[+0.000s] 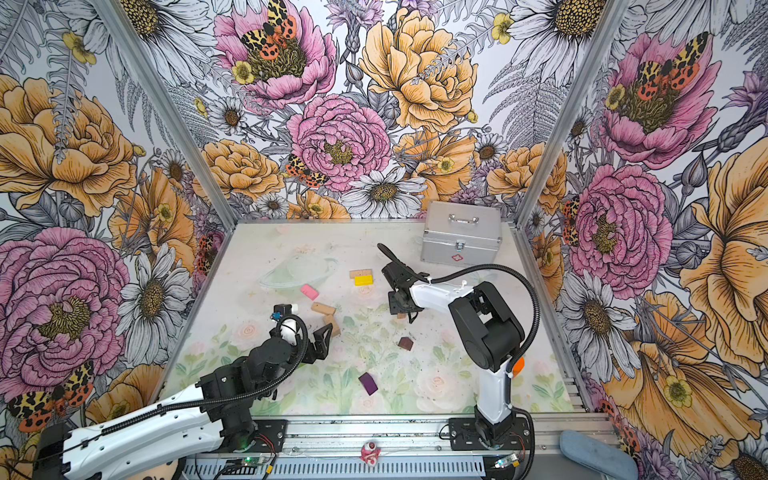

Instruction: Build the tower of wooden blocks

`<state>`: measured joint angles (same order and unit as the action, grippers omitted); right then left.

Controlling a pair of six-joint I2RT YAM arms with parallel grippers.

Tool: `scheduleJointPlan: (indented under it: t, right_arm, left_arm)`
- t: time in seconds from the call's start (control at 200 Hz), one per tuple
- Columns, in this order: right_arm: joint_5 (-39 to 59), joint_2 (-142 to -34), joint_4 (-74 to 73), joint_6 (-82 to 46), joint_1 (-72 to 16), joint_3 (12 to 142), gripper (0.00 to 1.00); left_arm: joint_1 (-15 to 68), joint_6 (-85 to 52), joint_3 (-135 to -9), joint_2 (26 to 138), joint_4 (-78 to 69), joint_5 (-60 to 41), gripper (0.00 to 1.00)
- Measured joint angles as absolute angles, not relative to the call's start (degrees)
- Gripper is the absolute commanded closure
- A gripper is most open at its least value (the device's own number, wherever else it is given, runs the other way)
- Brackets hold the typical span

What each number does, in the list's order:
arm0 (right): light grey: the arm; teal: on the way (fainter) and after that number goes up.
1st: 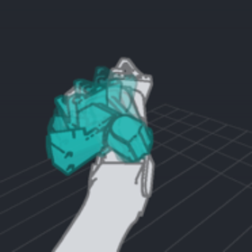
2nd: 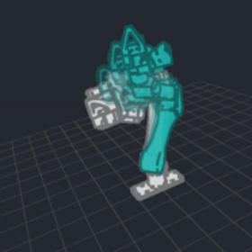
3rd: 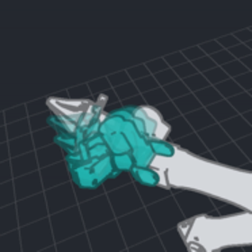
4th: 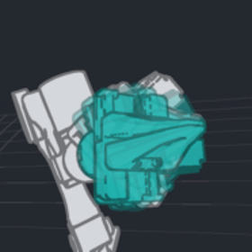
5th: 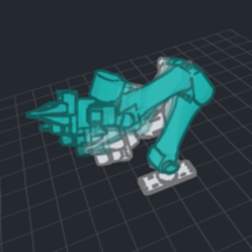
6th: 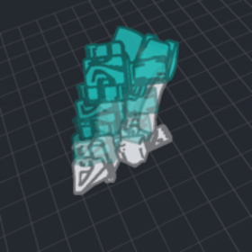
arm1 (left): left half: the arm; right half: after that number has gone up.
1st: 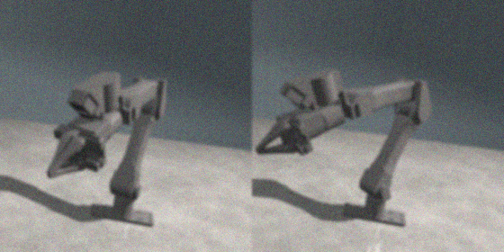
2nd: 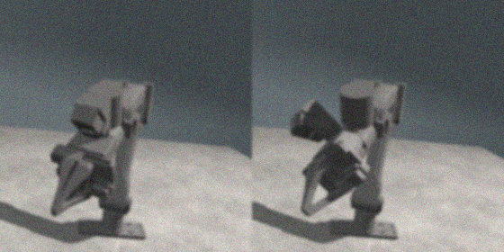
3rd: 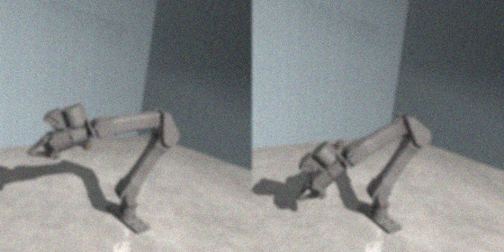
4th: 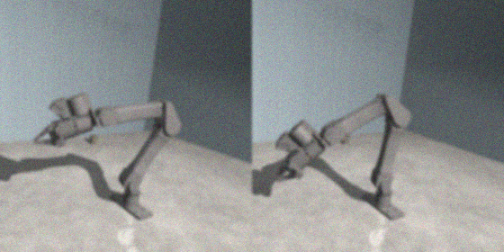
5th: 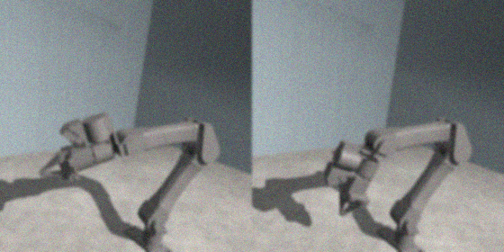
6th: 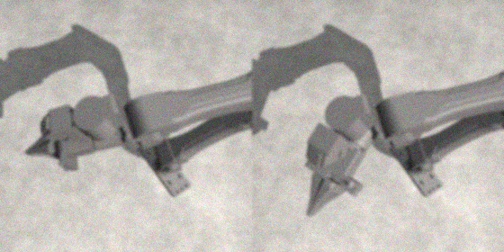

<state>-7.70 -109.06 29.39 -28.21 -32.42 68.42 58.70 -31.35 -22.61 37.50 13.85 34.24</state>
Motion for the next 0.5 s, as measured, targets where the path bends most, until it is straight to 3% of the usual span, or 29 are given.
scheduleJointPlan:
  t: [0.34, 0.5]
  right_arm:
    - [-7.70, -107.70, 28.40, -29.61, -32.99, 66.43, 0.54]
    - [-7.62, -105.86, 28.47, -30.81, -34.11, 64.16, 0.36]
  left_arm:
    - [58.70, -31.16, -22.61, 37.15, 13.21, 34.24, 0.01]
    - [58.70, -31.11, -22.61, 37.17, 12.91, 34.24, 0.01]
